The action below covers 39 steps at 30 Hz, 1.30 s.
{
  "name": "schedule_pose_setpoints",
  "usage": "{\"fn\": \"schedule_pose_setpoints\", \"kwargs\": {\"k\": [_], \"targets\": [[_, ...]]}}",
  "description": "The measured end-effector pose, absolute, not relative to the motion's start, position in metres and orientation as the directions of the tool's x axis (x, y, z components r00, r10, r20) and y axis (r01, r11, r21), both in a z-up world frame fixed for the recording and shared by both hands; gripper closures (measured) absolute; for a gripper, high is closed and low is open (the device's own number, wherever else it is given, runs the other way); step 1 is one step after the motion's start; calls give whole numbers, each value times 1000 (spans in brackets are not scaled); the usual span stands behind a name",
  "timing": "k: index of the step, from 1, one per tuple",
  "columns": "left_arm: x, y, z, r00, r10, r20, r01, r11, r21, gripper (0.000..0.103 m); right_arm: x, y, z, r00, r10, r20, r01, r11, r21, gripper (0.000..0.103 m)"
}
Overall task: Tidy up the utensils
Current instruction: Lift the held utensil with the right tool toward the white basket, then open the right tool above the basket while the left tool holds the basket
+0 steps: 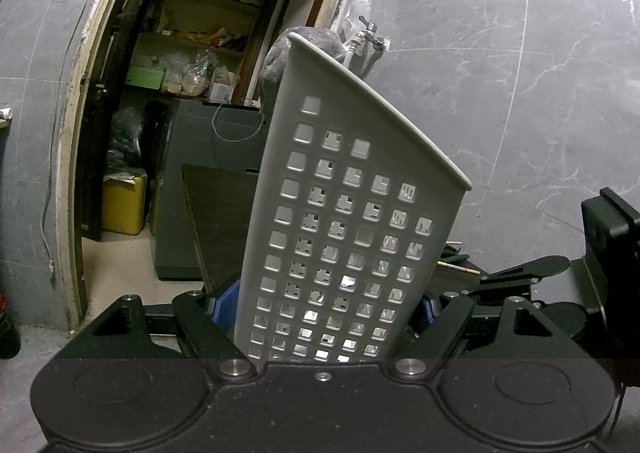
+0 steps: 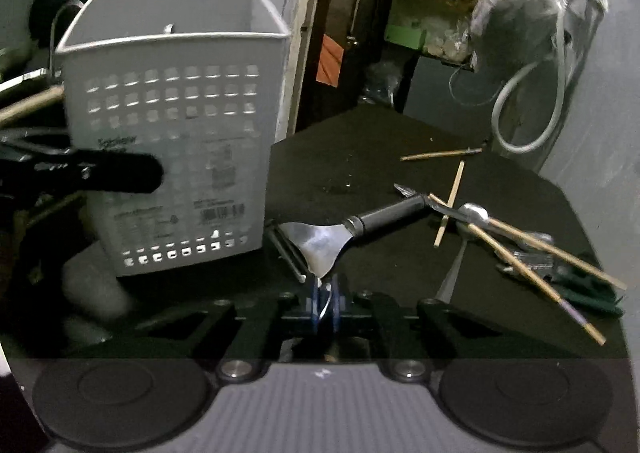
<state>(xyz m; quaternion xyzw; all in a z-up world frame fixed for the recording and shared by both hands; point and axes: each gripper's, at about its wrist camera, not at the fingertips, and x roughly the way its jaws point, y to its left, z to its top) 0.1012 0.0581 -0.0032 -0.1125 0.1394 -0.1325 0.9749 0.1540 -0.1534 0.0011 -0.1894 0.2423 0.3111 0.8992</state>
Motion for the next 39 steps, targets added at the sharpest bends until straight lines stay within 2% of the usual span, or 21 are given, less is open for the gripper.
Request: {"fn": "schedule_pose_setpoints", "kwargs": {"k": [3,8,11,19,26,32,39], "targets": [[101,58,-3,926,-291,-242,228,939,-257,22,151,-151,2,693,461,-555,-647,737,-196,96],[102,58,-3,926,-290,-241,227,939,-258,22,159,-162,0,680,471,-562,-631,766,-121,91],[101,58,-3,927,-288,-242,225,940,-258,22,159,-166,-1,684,470,-558,-620,777,-105,91],[101,55,-3,927,-286,-242,223,940,-257,22,135,-140,-8,745,404,-531,-610,735,-296,96],[101,55,-4,928,-285,-241,222,940,-258,22,135,-148,1,778,379,-502,-561,779,-281,98],[101,54,-3,927,-284,-243,221,941,-257,21,131,-162,25,832,383,-402,-502,828,-249,97],[101,55,-3,927,-285,-242,221,941,-258,21,123,-165,85,893,420,-162,-449,863,-230,97]]}}
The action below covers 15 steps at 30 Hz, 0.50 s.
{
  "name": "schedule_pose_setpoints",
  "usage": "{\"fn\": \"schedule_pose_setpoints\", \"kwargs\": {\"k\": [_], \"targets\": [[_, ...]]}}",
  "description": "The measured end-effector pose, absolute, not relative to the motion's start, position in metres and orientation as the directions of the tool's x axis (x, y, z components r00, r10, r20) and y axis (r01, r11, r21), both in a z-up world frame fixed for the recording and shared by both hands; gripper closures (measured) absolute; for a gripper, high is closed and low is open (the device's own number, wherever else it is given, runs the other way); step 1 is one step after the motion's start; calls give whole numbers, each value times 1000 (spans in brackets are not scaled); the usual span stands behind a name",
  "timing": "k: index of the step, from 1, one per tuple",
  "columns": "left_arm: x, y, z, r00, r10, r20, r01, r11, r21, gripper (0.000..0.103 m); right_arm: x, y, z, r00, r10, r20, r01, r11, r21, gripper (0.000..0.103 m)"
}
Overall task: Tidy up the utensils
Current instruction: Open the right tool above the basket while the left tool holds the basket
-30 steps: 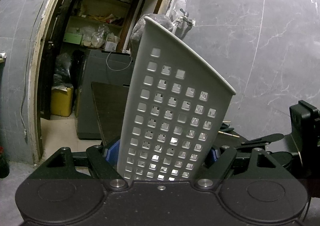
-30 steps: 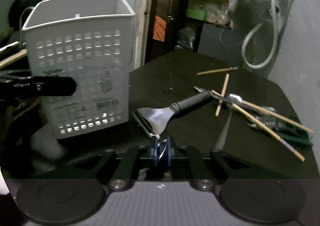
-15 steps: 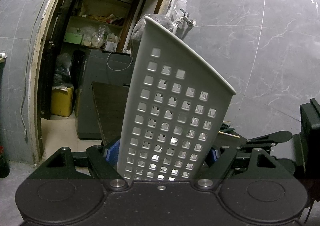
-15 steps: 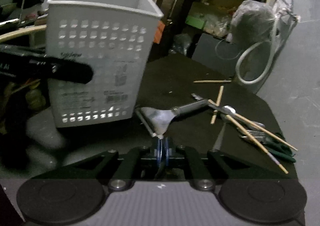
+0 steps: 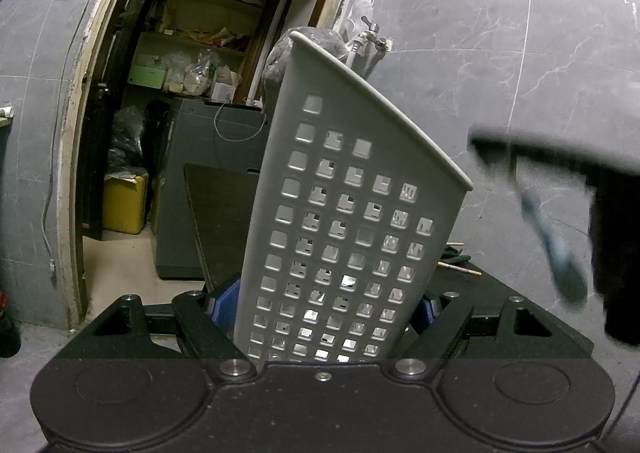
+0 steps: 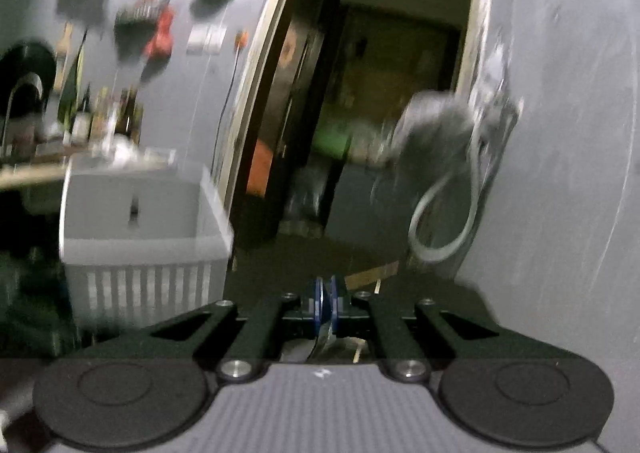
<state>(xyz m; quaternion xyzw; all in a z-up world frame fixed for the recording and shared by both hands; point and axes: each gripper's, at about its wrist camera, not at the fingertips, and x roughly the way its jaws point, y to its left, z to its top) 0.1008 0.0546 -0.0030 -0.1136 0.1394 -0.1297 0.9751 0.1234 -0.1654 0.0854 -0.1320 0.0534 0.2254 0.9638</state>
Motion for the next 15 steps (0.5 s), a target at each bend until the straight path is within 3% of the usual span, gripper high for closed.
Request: {"fn": "schedule_pose_setpoints", "kwargs": {"k": [7,12,15], "targets": [[99,54,-1,928,-282,-245,219,942,-255,22,134,-152,146,866,468,176,-455,884,-112,97],[99,54,-1,928,-283,-244,220,941,-256,22,169,-126,151,846,458,272,-467,883,-33,97],[99,56,0,927,-287,-242,223,940,-258,22,186,-113,142,847,452,278,-464,885,-27,97]]}}
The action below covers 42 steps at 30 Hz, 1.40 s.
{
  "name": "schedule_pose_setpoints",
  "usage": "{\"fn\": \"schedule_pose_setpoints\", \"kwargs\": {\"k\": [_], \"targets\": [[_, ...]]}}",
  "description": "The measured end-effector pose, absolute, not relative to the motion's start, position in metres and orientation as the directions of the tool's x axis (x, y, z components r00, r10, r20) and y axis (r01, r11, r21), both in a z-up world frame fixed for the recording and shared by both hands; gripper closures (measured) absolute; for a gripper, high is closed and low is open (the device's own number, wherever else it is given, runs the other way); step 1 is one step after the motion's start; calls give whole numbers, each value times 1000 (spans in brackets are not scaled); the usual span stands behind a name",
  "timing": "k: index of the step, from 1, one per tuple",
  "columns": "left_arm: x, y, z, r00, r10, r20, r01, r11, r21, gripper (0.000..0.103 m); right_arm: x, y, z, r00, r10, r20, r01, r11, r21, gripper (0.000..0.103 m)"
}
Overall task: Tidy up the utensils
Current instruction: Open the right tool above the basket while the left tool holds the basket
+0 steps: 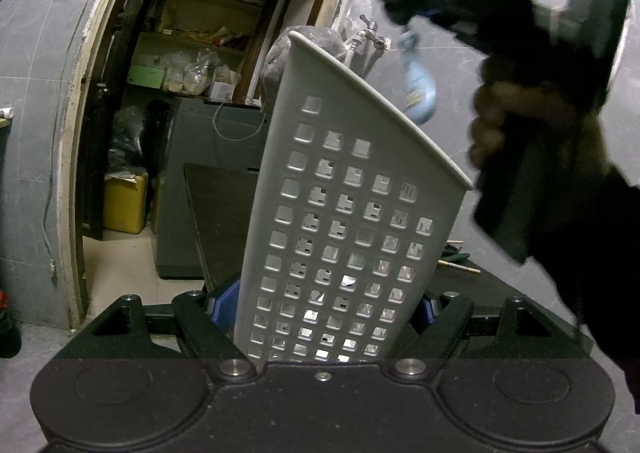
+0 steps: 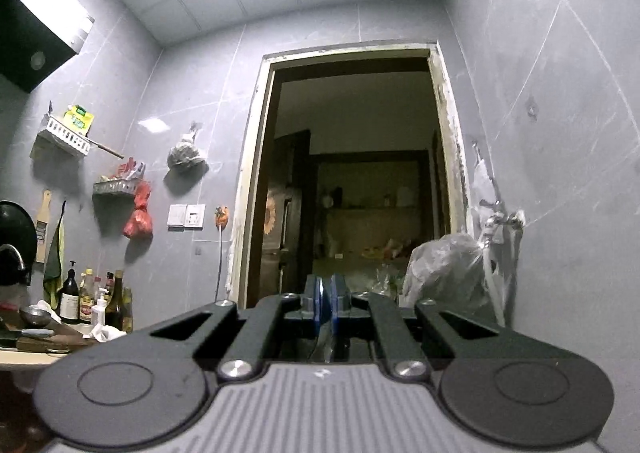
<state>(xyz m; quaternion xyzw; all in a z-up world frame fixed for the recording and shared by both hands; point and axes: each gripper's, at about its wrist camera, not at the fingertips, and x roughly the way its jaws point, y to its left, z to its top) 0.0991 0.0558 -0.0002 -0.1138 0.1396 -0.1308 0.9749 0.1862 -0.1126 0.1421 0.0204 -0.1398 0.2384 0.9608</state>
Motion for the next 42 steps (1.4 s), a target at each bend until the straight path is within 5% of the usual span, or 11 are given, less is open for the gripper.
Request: {"fn": "schedule_pose_setpoints", "kwargs": {"k": [6,19,42], "targets": [[100,60,0,927,-290,-240,226,938,-262,22,194,-95,117,859,451,244,-447,892,-75,97],[100,60,-1,926,-290,-240,226,938,-262,22,158,-78,74,846,418,332,-333,899,-285,97],[100,59,-1,926,-291,-241,227,938,-261,22,124,-80,54,835,464,296,-324,850,-416,96]]}}
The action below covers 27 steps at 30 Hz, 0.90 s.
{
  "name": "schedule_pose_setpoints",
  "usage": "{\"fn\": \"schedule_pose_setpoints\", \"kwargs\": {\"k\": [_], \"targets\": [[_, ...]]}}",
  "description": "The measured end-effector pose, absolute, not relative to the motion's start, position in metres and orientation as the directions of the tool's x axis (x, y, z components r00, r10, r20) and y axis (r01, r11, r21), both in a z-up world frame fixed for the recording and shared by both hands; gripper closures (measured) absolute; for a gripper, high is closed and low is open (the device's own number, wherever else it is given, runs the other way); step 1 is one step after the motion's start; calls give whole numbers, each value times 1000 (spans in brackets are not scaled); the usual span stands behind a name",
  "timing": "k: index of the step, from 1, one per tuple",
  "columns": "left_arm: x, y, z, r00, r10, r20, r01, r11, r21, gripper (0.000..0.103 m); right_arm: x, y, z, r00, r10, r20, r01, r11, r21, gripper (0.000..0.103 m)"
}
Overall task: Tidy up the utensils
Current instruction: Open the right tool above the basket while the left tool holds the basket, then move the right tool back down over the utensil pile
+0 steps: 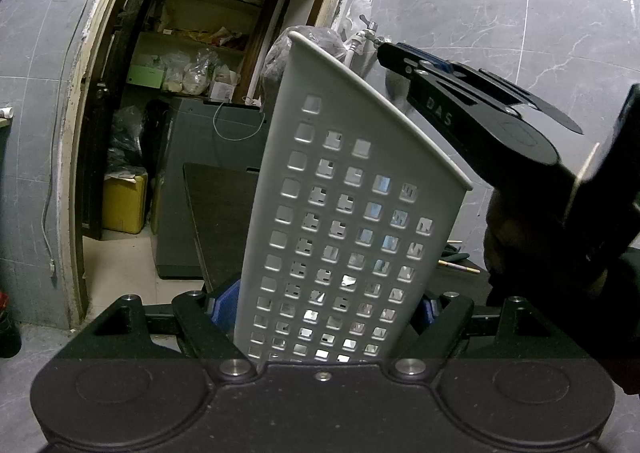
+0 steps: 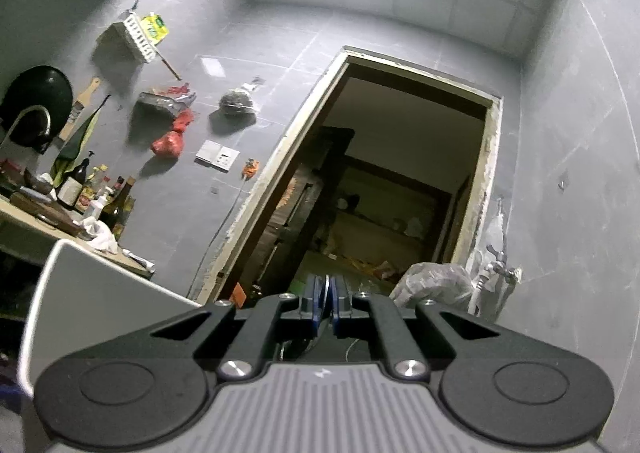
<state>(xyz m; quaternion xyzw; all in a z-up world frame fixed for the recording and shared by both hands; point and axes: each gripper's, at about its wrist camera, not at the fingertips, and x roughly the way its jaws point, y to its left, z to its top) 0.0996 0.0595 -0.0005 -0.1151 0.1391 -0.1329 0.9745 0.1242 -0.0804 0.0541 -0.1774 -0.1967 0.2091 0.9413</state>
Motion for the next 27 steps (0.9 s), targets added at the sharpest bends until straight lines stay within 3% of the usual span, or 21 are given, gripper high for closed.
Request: {"fn": "schedule_pose_setpoints", "kwargs": {"k": [10,12,14,18,21,23,27], "targets": [[100,63,0,926,-290,-242,225,938,-263,22,111,-84,55,845,461,271,-321,843,-431,94],[100,63,0,926,-288,-243,223,939,-261,22,108,-89,59,851,448,276,-320,857,-404,86],[101,62,0,926,-288,-244,223,939,-262,22,107,-97,63,861,425,279,-312,875,-369,62],[101,63,-1,927,-285,-245,221,940,-261,22,104,-120,68,890,360,281,-275,914,-299,47],[101,63,0,927,-285,-245,220,940,-261,22,104,-139,67,917,311,250,-254,938,-236,29],[102,62,0,927,-284,-246,220,940,-260,22,104,-152,63,938,270,219,-232,955,-185,9],[102,62,0,926,-283,-249,219,941,-258,22,100,-177,48,962,233,140,-223,971,-83,0]]}}
